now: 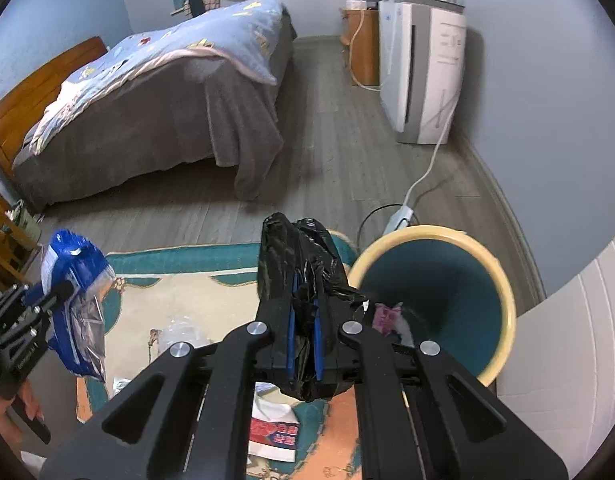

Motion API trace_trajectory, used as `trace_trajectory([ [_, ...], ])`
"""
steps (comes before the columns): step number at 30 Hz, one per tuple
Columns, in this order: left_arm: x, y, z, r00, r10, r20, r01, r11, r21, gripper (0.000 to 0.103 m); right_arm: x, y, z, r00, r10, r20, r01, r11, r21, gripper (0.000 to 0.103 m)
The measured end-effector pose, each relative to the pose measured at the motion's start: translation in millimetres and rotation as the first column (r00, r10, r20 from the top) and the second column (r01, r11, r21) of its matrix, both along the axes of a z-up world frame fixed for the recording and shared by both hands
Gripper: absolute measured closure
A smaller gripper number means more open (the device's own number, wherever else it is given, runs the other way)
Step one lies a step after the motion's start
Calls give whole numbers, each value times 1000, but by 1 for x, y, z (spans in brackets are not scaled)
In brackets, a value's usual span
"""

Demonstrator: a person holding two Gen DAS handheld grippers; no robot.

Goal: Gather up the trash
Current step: 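Carry both items over the wastebasket and release them inside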

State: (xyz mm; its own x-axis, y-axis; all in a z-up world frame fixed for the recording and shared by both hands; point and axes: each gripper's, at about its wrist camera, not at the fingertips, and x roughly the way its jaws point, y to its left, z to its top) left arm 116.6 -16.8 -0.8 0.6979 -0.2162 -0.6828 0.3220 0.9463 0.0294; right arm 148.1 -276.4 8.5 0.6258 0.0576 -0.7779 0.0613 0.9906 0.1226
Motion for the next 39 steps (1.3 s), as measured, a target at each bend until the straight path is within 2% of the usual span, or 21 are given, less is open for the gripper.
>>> trace_trajectory([
  [7,-3,-28,-9,998,-60,-22,61,998,26,71,-7,-35,-7,999,-45,-4,45,998,-44,97],
  [14,6,-47,-21,996,-75,-44,77,996,37,71,-9,-79,-26,992,-119,-46,119,993,9,97],
  [22,4,-70,-23,990,-122,-71,120,992,-38,71,-14,-107,-36,979,-190,-70,192,981,17,97],
  [26,-3,-85,-26,985,-157,-71,155,987,-33,71,-15,-121,-39,970,-232,-76,235,971,37,97],
  [32,-7,-108,-23,980,-191,-58,188,981,-54,71,-16,-139,-50,948,-305,-95,306,952,-2,97],
  [39,10,-152,-43,968,-216,-131,204,974,-97,70,-18,-160,-73,924,-352,-147,358,934,14,97],
])
